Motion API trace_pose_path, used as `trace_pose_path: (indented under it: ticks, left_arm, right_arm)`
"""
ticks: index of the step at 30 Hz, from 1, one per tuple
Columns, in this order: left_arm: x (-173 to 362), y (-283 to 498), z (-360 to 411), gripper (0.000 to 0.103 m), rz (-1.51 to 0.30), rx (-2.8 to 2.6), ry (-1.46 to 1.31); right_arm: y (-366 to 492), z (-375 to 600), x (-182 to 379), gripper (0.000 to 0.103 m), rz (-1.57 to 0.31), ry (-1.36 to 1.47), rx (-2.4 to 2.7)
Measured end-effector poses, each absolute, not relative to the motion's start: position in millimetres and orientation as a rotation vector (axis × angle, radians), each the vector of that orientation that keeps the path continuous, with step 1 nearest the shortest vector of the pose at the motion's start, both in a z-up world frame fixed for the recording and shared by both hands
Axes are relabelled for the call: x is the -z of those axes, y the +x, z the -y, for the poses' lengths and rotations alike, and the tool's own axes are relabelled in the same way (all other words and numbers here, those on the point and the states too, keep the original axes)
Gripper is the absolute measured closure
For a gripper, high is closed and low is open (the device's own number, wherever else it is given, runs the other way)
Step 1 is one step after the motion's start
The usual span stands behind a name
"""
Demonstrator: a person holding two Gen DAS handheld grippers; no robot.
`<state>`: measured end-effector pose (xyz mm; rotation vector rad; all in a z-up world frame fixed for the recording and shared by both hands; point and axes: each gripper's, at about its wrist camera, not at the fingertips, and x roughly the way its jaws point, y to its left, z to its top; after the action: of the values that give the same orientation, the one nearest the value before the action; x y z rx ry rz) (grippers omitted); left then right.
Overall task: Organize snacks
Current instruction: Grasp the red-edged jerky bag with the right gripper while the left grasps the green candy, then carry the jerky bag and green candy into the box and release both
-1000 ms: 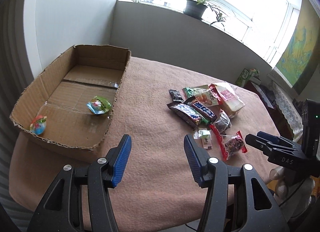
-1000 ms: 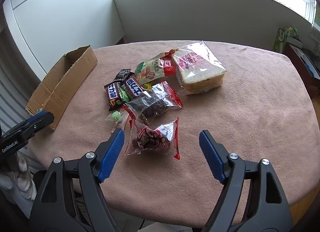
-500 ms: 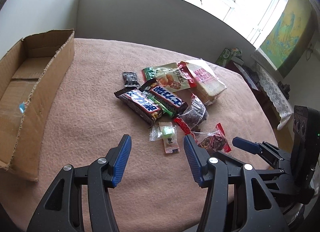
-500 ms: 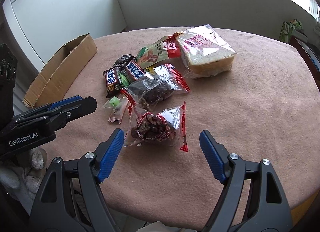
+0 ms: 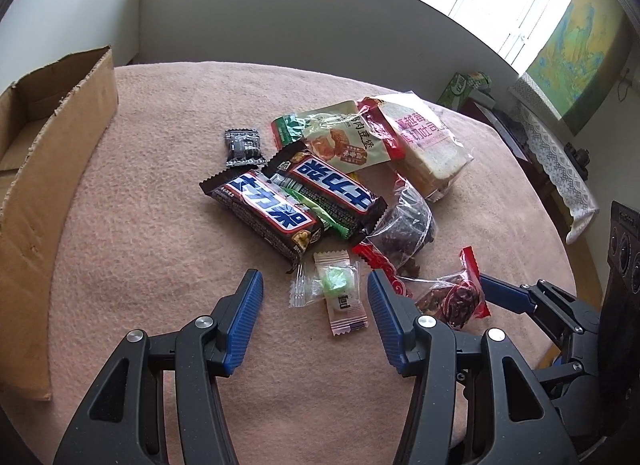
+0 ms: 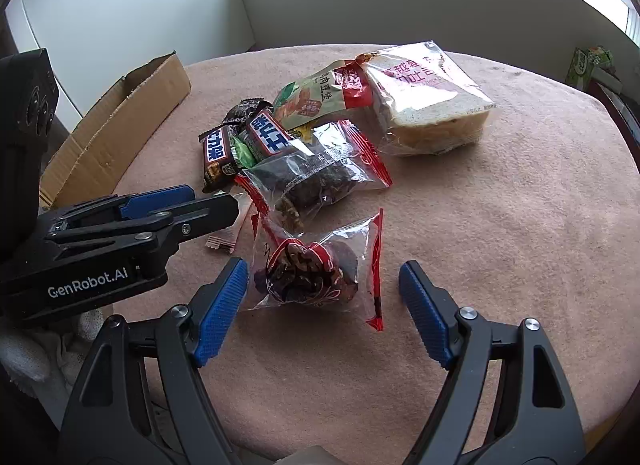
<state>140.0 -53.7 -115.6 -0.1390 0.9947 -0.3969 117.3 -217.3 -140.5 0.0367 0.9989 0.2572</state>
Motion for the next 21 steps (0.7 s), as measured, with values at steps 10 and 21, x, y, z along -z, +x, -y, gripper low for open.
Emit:
trace_pose_path:
  ticks: [10, 21]
  left_arm:
    - [119, 138, 55, 0.073, -0.980, 0.386, -0.110]
    - [117, 125, 40, 0.077, -0.969, 0.367, -0.130]
  right_arm:
    - [119, 215, 141, 0.033, -0.999, 0.030, -0.255]
    - [109, 223, 137, 0.040, -1.001, 0.066, -0.247]
